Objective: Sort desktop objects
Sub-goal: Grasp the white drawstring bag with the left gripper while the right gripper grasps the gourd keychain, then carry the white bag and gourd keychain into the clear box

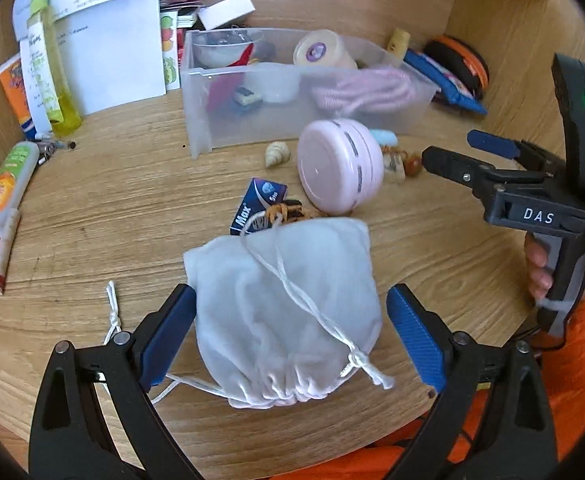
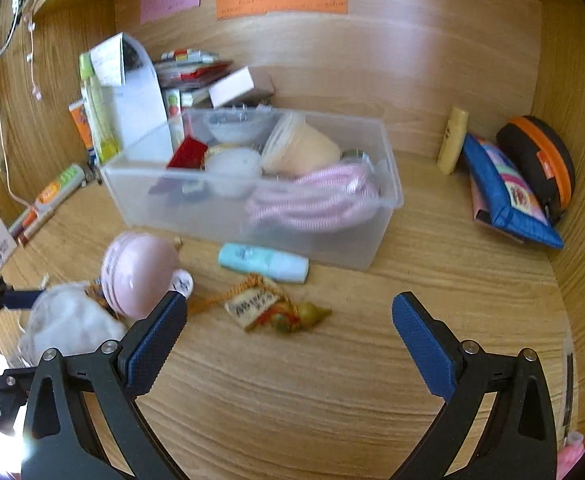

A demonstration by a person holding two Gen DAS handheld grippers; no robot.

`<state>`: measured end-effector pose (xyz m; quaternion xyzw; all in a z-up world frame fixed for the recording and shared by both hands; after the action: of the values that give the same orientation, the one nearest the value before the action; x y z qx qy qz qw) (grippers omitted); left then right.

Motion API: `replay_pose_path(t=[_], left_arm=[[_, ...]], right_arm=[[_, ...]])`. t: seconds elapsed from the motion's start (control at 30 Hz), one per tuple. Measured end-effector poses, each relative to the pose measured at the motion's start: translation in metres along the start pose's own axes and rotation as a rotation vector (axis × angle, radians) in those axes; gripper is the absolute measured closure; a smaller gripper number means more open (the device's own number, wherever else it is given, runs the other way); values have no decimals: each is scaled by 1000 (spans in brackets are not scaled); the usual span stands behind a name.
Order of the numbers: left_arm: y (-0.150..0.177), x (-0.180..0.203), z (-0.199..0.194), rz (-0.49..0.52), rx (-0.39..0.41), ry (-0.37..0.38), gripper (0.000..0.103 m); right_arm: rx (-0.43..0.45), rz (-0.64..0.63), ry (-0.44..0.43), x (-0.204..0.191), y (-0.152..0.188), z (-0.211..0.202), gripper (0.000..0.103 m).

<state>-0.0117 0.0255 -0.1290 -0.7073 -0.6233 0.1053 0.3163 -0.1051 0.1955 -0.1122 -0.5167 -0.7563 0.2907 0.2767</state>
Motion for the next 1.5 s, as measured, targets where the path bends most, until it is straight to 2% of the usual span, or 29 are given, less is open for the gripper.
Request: replay_pose_path(t=[0.27, 0.43, 0.5, 0.67, 0.73, 0.93, 1.0, 1.07, 1.1, 1.17, 1.5], left_arm=[[0, -2, 11, 20, -15, -33, 2], [0, -14, 10, -2, -4, -49, 2], [-1, -15, 9, -12, 7, -36, 2], [-4, -15, 9, -14, 39, -20, 2], [-6, -16, 10, -17, 48, -8, 2], [-8, -14, 6, -23, 68, 24, 14], [-8, -15, 5, -28, 73, 31, 18], [-8, -16, 3, -36, 77, 47, 24], [-8, -16, 1, -41, 79, 51, 25], [-7, -17, 0, -51, 81, 55, 29], [-2, -13, -18, -63, 104, 48, 29]], right_arm=[[-57, -53, -5, 0, 16, 15, 6], [-124, -70, -44, 6, 18, 31, 32], [-148, -67, -53, 8, 18, 37, 37], [-159, -68, -104, 7, 16, 42, 38], [-155, -82, -114, 4, 15, 41, 43], [-138, -112, -165, -3, 13, 36, 67], [-133, -115, -145, -4, 12, 36, 76], [-136, -97, -163, -2, 12, 36, 77], [-136, -84, -167, 0, 11, 35, 84], [-134, -75, -160, 2, 11, 35, 84], [-115, -64, -143, 10, 17, 22, 84]])
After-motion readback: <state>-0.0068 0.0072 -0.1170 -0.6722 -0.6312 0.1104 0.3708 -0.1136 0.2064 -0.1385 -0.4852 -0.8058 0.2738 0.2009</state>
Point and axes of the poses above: each gripper's, at about its wrist camera, not at the fingertips, and z roughly the way its jaws point, x to its right, y to its underside, the point moved 5 cm from there along z, roughly the way its jaws point, and after that the axes turned 9 degrees about y, right-handed, at the moved point
